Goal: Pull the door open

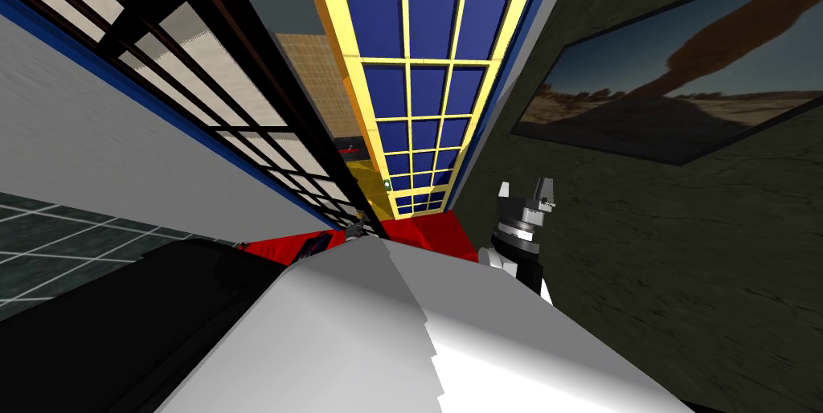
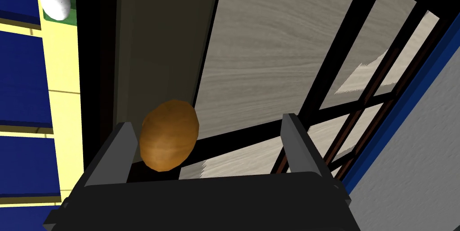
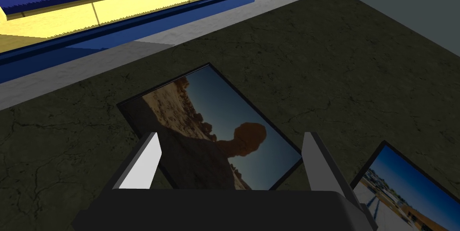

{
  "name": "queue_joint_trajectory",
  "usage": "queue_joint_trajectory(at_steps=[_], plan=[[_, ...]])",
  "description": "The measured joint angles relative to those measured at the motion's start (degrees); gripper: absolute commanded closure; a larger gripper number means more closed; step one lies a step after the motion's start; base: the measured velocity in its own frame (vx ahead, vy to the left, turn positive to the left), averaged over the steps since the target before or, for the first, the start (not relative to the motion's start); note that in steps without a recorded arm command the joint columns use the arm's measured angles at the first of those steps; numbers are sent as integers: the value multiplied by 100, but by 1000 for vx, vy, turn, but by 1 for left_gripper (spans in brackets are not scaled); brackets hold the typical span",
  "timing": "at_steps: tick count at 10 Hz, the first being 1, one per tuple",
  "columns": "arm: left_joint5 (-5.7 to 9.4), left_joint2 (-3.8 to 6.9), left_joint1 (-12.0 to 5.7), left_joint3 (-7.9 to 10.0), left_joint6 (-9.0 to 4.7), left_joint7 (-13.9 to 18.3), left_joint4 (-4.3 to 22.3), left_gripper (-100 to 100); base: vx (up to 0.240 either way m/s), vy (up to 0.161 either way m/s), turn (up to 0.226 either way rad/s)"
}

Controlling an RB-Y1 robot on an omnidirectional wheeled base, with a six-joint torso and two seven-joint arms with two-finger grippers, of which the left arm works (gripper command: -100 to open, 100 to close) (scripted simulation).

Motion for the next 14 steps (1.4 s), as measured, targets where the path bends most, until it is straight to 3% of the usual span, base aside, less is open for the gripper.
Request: queue_joint_trajectory(at_steps=[1,2,5,6,7,8,11,12,13,14], plan=[[7,-30,18,2,15,12,-45,100,-17,-1,-7],[17,13,-35,9,-32,14,68,100,-7,-2,-17],[31,31,49,-56,130,170,-114,100,-11,-2,-6],[41,53,17,-49,135,191,-62,100,3,-6,9],[57,64,-37,-18,34,159,76,100,-32,2,-30],[120,146,-130,-7,-150,225,354,100,-54,7,-17],[137,96,-12,-46,-5,359,121,100,-32,-2,4],[188,123,-71,-49,-20,424,220,100,-66,-7,-61],[225,134,39,-101,52,594,72,100,-45,1,14],[254,142,11,-95,6,659,159,100,-39,3,-4]])
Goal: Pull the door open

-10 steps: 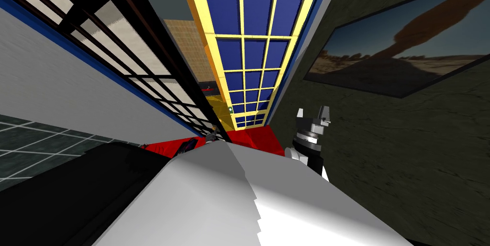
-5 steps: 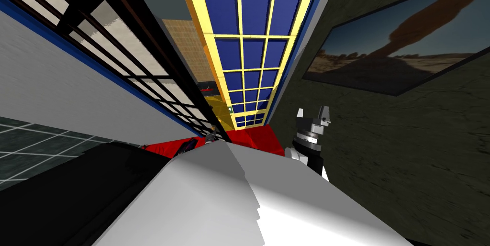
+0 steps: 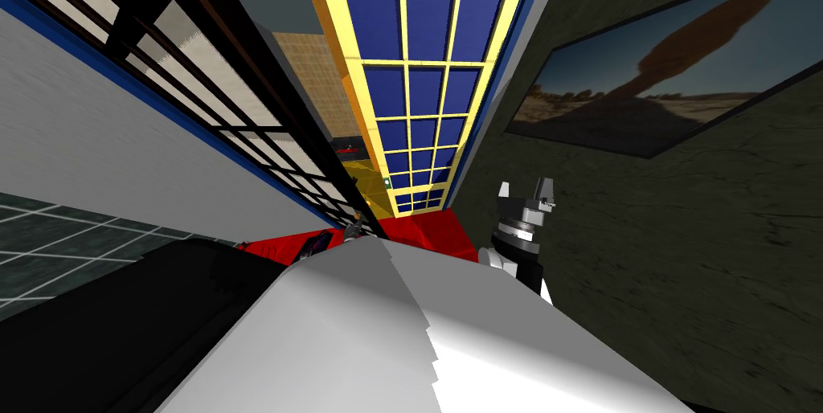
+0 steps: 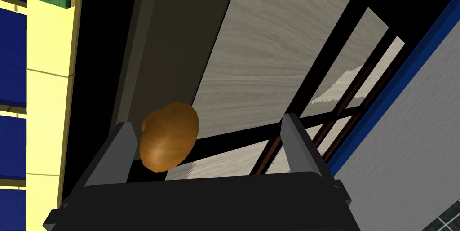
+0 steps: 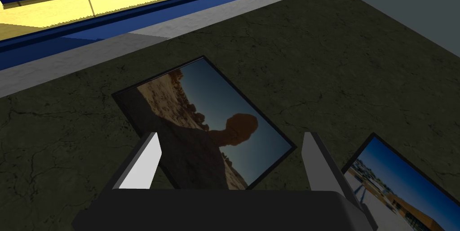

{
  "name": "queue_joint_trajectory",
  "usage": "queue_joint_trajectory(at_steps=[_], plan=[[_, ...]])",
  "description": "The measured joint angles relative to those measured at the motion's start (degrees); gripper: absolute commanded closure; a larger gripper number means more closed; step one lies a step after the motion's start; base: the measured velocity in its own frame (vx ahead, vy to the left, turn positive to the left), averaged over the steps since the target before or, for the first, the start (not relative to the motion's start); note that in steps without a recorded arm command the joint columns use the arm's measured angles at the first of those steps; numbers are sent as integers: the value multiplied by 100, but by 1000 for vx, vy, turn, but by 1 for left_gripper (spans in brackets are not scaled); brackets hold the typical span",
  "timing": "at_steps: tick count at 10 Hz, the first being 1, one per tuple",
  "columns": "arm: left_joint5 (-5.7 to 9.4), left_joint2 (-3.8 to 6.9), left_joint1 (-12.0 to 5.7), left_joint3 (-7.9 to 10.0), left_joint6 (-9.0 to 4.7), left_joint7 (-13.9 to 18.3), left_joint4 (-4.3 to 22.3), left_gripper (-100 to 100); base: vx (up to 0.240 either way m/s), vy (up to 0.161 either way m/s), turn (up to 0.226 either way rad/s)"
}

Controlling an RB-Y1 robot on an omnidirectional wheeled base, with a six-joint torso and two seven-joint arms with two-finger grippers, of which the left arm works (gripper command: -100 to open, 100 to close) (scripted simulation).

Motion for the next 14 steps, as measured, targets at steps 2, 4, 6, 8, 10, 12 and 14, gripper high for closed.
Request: queue_joint_trajectory(at_steps=[2,4,6,8,10,12,14], plan=[[29,-56,197,-56,126,156,-281,100,-12,-4,-6],[41,-40,195,-50,104,177,-237,100,1,7,1],[36,-78,183,-56,147,156,-270,100,-2,-2,-1],[118,71,3,-29,-98,250,162,100,-33,-4,-41],[150,60,-5,-54,-56,370,124,100,-10,1,-5],[179,27,127,-107,59,505,-88,100,-9,2,2],[173,-27,227,-132,140,528,-275,100,-8,4,-7]])
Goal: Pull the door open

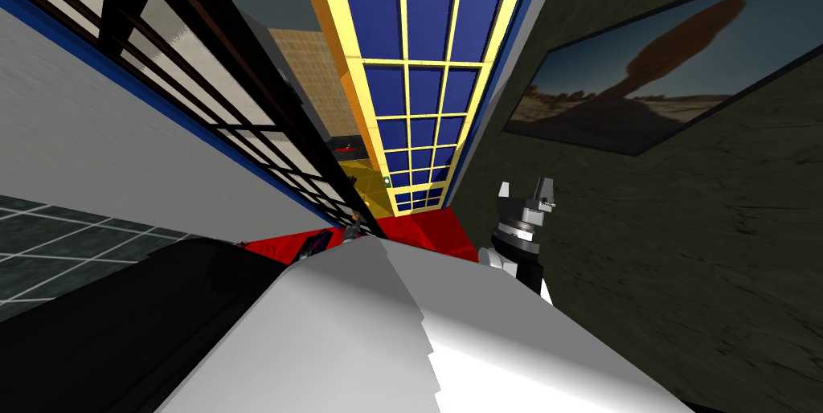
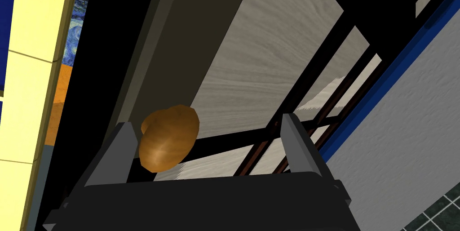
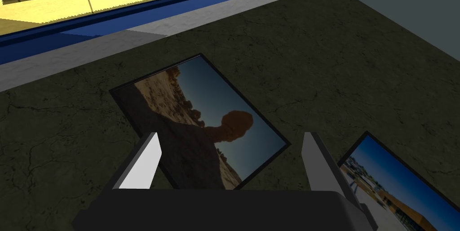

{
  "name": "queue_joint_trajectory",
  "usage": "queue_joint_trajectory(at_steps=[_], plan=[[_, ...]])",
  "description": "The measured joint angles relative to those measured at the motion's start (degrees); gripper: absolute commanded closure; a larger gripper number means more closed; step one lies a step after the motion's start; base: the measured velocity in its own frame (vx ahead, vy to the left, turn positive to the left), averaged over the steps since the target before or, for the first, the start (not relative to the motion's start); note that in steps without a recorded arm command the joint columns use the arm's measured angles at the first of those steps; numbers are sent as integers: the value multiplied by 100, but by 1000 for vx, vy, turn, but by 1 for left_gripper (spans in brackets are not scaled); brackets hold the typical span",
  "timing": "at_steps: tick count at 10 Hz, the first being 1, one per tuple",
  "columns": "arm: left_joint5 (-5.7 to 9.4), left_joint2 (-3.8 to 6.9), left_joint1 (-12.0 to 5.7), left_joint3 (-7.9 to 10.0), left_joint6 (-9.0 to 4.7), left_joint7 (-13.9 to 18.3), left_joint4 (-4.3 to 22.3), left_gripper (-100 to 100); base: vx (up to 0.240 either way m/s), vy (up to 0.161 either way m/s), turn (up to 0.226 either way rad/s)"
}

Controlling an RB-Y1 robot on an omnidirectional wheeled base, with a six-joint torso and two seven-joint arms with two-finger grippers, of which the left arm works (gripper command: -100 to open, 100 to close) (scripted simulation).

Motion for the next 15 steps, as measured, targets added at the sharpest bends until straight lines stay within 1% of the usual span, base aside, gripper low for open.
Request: queue_joint_trajectory(at_steps=[1,2,3,4,5,6,8,10,11,12,15], plan=[[-3,-19,30,-6,35,6,-60,100,0,-12,-3],[1,3,18,-3,10,10,-23,100,-7,0,-5],[-2,6,59,-13,18,32,-65,100,-6,-4,22],[14,68,-78,14,-83,19,178,100,-4,-12,-7],[24,118,-129,31,-173,21,326,100,0,0,0],[23,107,-126,35,-170,17,317,100,-22,-26,-44],[8,87,-197,-40,-253,199,342,100,-43,-3,-33],[8,91,-278,-97,-320,463,430,100,-42,27,-29],[8,93,-304,-124,-330,589,452,100,-38,20,-30],[6,96,-295,-155,-338,727,443,100,-34,15,-10],[14,125,-403,-231,-359,1154,557,100,-44,23,-30]])
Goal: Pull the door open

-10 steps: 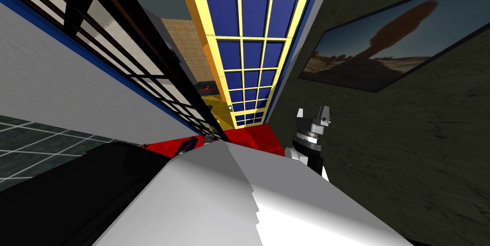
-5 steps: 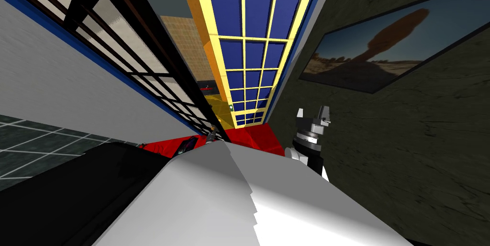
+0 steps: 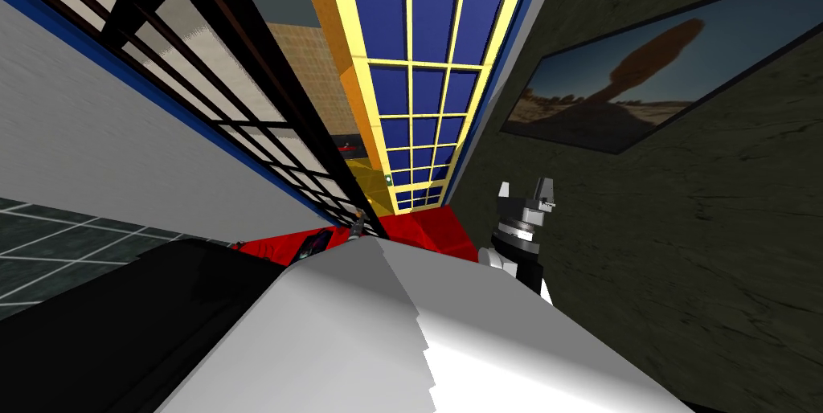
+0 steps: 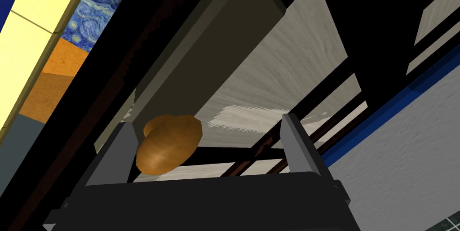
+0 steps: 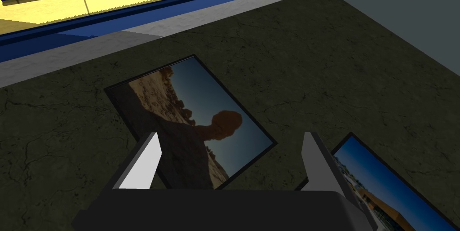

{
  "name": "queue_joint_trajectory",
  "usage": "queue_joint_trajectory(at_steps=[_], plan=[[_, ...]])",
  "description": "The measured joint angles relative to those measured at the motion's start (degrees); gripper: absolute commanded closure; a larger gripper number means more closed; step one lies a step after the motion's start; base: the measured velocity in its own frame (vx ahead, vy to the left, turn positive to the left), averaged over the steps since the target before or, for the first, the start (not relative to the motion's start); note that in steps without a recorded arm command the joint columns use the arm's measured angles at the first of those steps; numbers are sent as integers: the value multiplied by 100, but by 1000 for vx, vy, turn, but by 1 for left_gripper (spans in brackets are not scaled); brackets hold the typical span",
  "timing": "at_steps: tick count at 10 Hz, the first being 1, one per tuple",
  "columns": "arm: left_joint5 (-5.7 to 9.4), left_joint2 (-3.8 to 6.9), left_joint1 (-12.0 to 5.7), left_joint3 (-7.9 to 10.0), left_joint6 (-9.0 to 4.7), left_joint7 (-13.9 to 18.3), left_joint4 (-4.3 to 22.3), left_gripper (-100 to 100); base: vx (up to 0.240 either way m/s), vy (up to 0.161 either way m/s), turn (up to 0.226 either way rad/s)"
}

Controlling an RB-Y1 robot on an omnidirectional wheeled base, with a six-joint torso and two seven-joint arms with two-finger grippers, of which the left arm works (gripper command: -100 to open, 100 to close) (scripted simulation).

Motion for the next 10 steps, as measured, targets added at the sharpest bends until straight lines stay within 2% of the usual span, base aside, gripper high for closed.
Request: queue_joint_trajectory(at_steps=[5,6,8,10], plan=[[12,29,-155,-126,-98,674,193,100,-46,19,-23],[8,30,-135,-154,-76,794,141,100,-27,14,-8],[18,51,-228,-205,-124,1075,255,100,-39,18,-30],[18,46,-262,-255,-126,1329,257,100,-49,28,-30]])
